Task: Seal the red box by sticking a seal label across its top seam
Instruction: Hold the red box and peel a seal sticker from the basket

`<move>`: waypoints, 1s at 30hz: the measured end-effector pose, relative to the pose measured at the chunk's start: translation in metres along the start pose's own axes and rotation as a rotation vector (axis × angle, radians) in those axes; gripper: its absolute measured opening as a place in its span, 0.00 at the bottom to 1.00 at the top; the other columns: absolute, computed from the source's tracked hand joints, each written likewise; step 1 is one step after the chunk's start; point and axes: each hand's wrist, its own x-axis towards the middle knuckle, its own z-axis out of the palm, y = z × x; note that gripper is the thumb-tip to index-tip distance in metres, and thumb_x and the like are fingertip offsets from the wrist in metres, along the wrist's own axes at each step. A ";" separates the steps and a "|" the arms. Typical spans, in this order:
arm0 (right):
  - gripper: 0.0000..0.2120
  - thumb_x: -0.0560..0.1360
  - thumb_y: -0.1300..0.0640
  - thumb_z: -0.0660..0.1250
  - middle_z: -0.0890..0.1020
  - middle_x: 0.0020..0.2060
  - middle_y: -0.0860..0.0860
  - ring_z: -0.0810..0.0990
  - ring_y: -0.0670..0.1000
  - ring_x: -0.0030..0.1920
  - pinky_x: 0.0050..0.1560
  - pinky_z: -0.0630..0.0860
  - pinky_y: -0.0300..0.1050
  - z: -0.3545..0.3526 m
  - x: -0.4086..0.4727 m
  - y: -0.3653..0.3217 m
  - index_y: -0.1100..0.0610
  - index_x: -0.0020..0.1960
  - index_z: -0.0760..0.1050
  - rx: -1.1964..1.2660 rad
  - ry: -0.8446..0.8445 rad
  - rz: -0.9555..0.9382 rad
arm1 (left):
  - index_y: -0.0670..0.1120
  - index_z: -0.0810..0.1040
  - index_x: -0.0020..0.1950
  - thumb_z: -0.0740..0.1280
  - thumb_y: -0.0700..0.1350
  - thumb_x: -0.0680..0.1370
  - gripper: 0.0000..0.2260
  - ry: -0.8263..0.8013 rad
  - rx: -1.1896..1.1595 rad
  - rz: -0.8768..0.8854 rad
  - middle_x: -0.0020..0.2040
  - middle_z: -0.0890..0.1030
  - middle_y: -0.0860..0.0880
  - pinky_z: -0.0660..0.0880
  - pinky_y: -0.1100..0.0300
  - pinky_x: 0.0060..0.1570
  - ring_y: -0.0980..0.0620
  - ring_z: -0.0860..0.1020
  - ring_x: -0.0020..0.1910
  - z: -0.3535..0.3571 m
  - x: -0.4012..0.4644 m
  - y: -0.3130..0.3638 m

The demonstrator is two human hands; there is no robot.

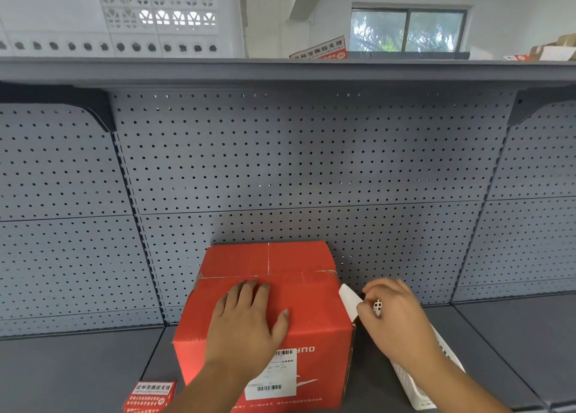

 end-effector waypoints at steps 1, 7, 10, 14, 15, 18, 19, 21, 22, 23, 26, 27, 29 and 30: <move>0.10 0.68 0.64 0.73 0.80 0.43 0.42 0.76 0.48 0.46 0.48 0.77 0.51 0.000 -0.001 0.002 0.55 0.31 0.76 0.012 0.005 0.016 | 0.50 0.75 0.68 0.54 0.67 0.79 0.28 0.002 0.003 0.000 0.67 0.78 0.47 0.70 0.43 0.68 0.42 0.73 0.68 0.000 0.000 0.000; 0.09 0.69 0.66 0.72 0.82 0.40 0.43 0.78 0.49 0.46 0.44 0.76 0.49 0.001 -0.009 0.007 0.56 0.33 0.79 0.114 0.091 0.144 | 0.50 0.76 0.67 0.55 0.66 0.79 0.27 0.009 0.000 -0.002 0.66 0.79 0.47 0.71 0.43 0.67 0.42 0.74 0.67 -0.001 -0.001 0.000; 0.12 0.69 0.67 0.71 0.82 0.38 0.43 0.79 0.50 0.46 0.43 0.74 0.47 0.001 -0.014 0.009 0.54 0.32 0.78 0.154 0.130 0.190 | 0.49 0.76 0.67 0.56 0.66 0.79 0.27 0.012 -0.006 -0.005 0.66 0.79 0.47 0.71 0.42 0.67 0.41 0.74 0.67 -0.001 -0.001 0.000; 0.12 0.70 0.67 0.71 0.82 0.38 0.45 0.80 0.51 0.44 0.43 0.75 0.50 0.004 -0.018 0.013 0.54 0.32 0.78 0.182 0.169 0.254 | 0.50 0.76 0.67 0.55 0.67 0.79 0.28 0.011 -0.012 -0.005 0.66 0.79 0.47 0.70 0.43 0.68 0.42 0.73 0.68 -0.001 -0.001 0.001; 0.12 0.70 0.67 0.71 0.82 0.36 0.46 0.79 0.51 0.43 0.42 0.76 0.52 0.004 -0.018 0.014 0.55 0.31 0.77 0.183 0.175 0.269 | 0.50 0.76 0.68 0.54 0.67 0.79 0.28 0.009 -0.012 -0.006 0.67 0.78 0.47 0.70 0.43 0.68 0.42 0.73 0.68 -0.002 -0.001 0.001; 0.13 0.71 0.66 0.70 0.82 0.33 0.50 0.78 0.53 0.40 0.40 0.76 0.55 0.004 -0.019 0.018 0.57 0.29 0.76 0.209 0.179 0.345 | 0.50 0.76 0.68 0.55 0.67 0.79 0.28 0.007 -0.011 -0.009 0.67 0.79 0.47 0.70 0.43 0.68 0.42 0.73 0.68 -0.002 -0.002 0.000; 0.13 0.71 0.65 0.70 0.81 0.33 0.50 0.79 0.52 0.39 0.39 0.76 0.55 0.004 -0.020 0.019 0.56 0.29 0.76 0.220 0.179 0.365 | 0.50 0.76 0.67 0.55 0.67 0.79 0.28 0.005 -0.012 -0.010 0.66 0.79 0.47 0.70 0.43 0.68 0.42 0.73 0.68 -0.002 -0.002 0.000; 0.14 0.72 0.65 0.69 0.81 0.33 0.50 0.79 0.51 0.38 0.38 0.75 0.53 0.004 -0.022 0.021 0.56 0.29 0.76 0.232 0.181 0.384 | 0.50 0.76 0.67 0.55 0.66 0.79 0.27 0.000 -0.015 -0.011 0.66 0.79 0.47 0.70 0.42 0.67 0.42 0.74 0.67 -0.003 -0.002 0.000; 0.14 0.72 0.64 0.69 0.81 0.33 0.50 0.78 0.52 0.38 0.38 0.75 0.52 0.004 -0.023 0.023 0.56 0.29 0.75 0.235 0.183 0.398 | 0.50 0.76 0.67 0.55 0.66 0.79 0.27 -0.001 -0.018 -0.012 0.66 0.79 0.47 0.70 0.42 0.67 0.42 0.74 0.67 -0.003 -0.002 0.001; 0.14 0.72 0.64 0.69 0.81 0.33 0.51 0.78 0.53 0.37 0.38 0.75 0.52 0.003 -0.024 0.025 0.58 0.29 0.75 0.235 0.187 0.420 | 0.50 0.76 0.67 0.55 0.66 0.79 0.27 -0.001 -0.021 -0.013 0.67 0.79 0.47 0.70 0.42 0.67 0.42 0.74 0.68 -0.003 -0.002 0.001; 0.14 0.73 0.63 0.68 0.80 0.32 0.56 0.77 0.57 0.35 0.38 0.76 0.51 -0.001 -0.024 0.036 0.60 0.29 0.73 0.223 0.188 0.496 | 0.50 0.75 0.68 0.54 0.67 0.79 0.28 0.005 -0.027 -0.012 0.68 0.78 0.47 0.69 0.43 0.69 0.42 0.72 0.69 -0.003 -0.002 0.001; 0.15 0.73 0.63 0.68 0.80 0.31 0.56 0.77 0.57 0.34 0.38 0.77 0.52 -0.003 -0.023 0.038 0.60 0.28 0.72 0.220 0.188 0.500 | 0.50 0.75 0.68 0.54 0.67 0.79 0.28 0.008 -0.028 -0.011 0.68 0.77 0.48 0.68 0.43 0.69 0.42 0.72 0.69 -0.003 -0.002 0.001; 0.15 0.73 0.62 0.68 0.80 0.31 0.54 0.77 0.56 0.34 0.37 0.77 0.52 -0.009 -0.020 0.036 0.57 0.28 0.73 0.229 0.201 0.489 | 0.51 0.75 0.68 0.53 0.67 0.79 0.28 0.012 -0.039 -0.009 0.69 0.77 0.48 0.68 0.43 0.69 0.43 0.72 0.69 -0.004 -0.002 0.001; 0.14 0.74 0.62 0.68 0.81 0.32 0.52 0.78 0.54 0.35 0.37 0.75 0.50 -0.012 -0.018 0.033 0.55 0.29 0.75 0.240 0.206 0.477 | 0.51 0.74 0.69 0.53 0.67 0.79 0.28 0.009 -0.048 -0.007 0.69 0.77 0.48 0.68 0.43 0.70 0.43 0.71 0.70 -0.004 -0.002 0.001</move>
